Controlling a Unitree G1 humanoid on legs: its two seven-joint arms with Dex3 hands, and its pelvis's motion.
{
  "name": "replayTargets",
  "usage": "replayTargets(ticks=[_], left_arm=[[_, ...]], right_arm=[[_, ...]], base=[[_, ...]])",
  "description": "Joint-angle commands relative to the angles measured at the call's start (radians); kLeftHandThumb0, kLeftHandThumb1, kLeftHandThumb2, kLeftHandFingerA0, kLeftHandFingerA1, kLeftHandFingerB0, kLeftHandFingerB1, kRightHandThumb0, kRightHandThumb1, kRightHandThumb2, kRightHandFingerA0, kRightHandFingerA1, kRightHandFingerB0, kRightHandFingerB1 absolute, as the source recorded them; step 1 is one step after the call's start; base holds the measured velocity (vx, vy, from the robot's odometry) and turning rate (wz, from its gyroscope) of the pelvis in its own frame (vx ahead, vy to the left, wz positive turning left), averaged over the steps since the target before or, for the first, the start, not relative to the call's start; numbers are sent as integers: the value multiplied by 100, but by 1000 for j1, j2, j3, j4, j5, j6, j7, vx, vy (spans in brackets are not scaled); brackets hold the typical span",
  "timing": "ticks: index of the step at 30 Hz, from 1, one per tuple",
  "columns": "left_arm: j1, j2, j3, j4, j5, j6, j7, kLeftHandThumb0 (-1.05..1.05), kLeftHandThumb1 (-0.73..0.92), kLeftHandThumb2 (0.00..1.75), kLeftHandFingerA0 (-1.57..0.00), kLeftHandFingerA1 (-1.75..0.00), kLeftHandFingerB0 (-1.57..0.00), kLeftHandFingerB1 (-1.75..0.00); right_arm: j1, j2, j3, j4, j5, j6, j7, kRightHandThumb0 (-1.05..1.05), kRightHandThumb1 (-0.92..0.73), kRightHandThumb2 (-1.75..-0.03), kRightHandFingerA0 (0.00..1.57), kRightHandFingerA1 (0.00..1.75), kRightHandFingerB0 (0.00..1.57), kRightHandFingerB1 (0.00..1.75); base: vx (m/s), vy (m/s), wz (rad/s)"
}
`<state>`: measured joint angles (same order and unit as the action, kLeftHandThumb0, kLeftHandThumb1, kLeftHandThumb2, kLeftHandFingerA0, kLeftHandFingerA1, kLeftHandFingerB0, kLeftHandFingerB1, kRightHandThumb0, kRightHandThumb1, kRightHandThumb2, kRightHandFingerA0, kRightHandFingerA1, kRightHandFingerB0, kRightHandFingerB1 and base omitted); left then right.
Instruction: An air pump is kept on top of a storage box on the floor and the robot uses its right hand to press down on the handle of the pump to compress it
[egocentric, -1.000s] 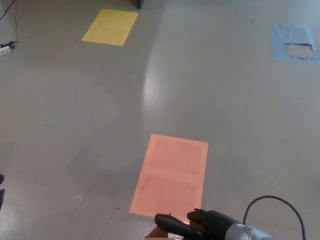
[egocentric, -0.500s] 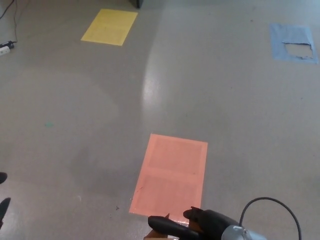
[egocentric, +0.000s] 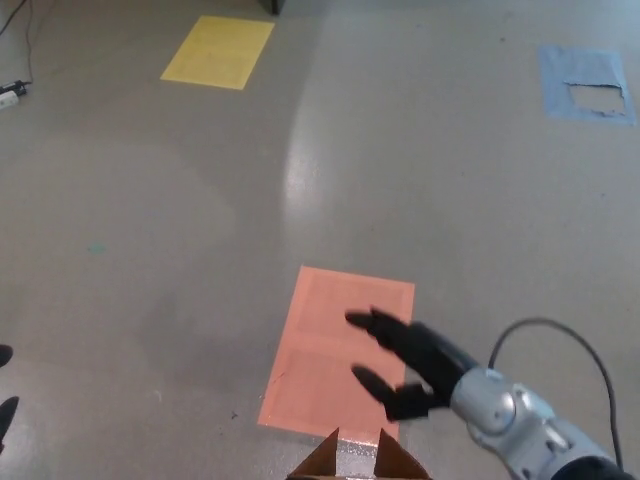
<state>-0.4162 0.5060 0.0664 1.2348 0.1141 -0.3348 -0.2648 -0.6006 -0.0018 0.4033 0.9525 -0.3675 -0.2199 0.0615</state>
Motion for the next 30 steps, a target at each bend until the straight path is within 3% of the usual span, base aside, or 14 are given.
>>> replayTargets(ticks=[1, 8, 9, 11, 13, 14, 15, 16, 22, 23, 26, 27, 28, 30], left_arm=[[21, 24, 14, 6, -13, -15, -5, -33, 61, 115, 0, -47, 0, -47], [25, 31, 10, 15, -7, -7, -3, -34, 60, 115, 0, -48, 0, -48], [24, 31, 12, 15, -9, -7, -7, -34, 60, 115, 0, -48, 0, -48], [20, 29, 11, 18, -7, -5, -5, -34, 60, 115, 0, -48, 0, -48], [28, 29, 6, 21, -2, -5, -4, -34, 60, 115, 0, -47, 0, -48], [31, 25, 8, 22, -4, -4, -4, -34, 59, 115, 0, -47, 0, -48], [31, 17, 13, 23, -10, -4, -1, -34, 59, 115, 0, -47, 0, -48], [29, 14, 15, 24, -13, -4, 1, -34, 59, 115, 0, -47, 0, -48], [30, 25, 12, 16, -9, 2, 1, -34, 59, 114, 0, -47, 0, -47], [36, 24, 12, 14, -8, -3, 4, -34, 60, 114, 0, -47, 0, -47], [54, 26, 9, 11, -5, -18, 10, -34, 60, 115, 0, -47, 0, -47], [57, 28, 10, 8, -6, -22, 9, -68, 92, 74, -23, -36, -13, -31], [53, 30, 10, 7, -6, -22, 3, -33, 62, 115, 0, -47, 0, -47], [40, 31, 5, 8, -2, -21, -6, -32, 64, 116, 0, -47, 0, -47]], right_arm=[[157, -120, -85, -537, 187, -7, 231, -74, -73, -106, 2, 31, 1, 23], [146, -167, -215, -541, 250, -15, 194, -76, -75, -107, 1, 28, 3, 22], [114, -173, -261, -429, 257, -49, 152, -72, -90, -69, 6, 24, 4, 21], [96, -181, -303, -329, 243, -54, 94, -78, -74, -107, 0, 33, 12, 26], [86, -200, -336, -187, 189, -70, -23, -79, -74, -105, 0, 36, 14, 28], [84, -205, -345, -128, 177, -86, -66, -70, -87, -68, 14, 29, 12, 25], [72, -217, -361, 1, 154, -94, -158, -34, -57, -110, 0, 47, 0, 45], [63, -223, -368, 64, 143, -91, -203, -34, -57, -110, 0, 47, 0, 45], [105, -259, -419, 337, 172, 173, -229, -33, -57, -110, 0, 47, 0, 46], [114, -264, -412, 346, 167, 198, -213, -68, -91, -68, 12, 26, 10, 24], [130, -266, -404, 366, 157, 228, -182, -69, -90, -69, 11, 25, 10, 23], [132, -265, -405, 370, 158, 234, -167, -79, -77, -104, 9, 32, 8, 26], [125, -263, -402, 373, 153, 230, -158, -79, -78, -106, 8, 30, 8, 23], [111, -261, -398, 373, 146, 208, -153, -78, -77, -105, 8, 28, 7, 23]], base=[[0, 0, 0], [0, 0, 0], [0, 0, 0], [0, 0, 0], [0, 0, 0], [0, 0, 0], [0, 0, 0], [0, 0, 0], [0, 0, 0], [0, 0, 0], [0, 0, 0], [0, 0, 0], [0, 0, 0], [0, 0, 0]])
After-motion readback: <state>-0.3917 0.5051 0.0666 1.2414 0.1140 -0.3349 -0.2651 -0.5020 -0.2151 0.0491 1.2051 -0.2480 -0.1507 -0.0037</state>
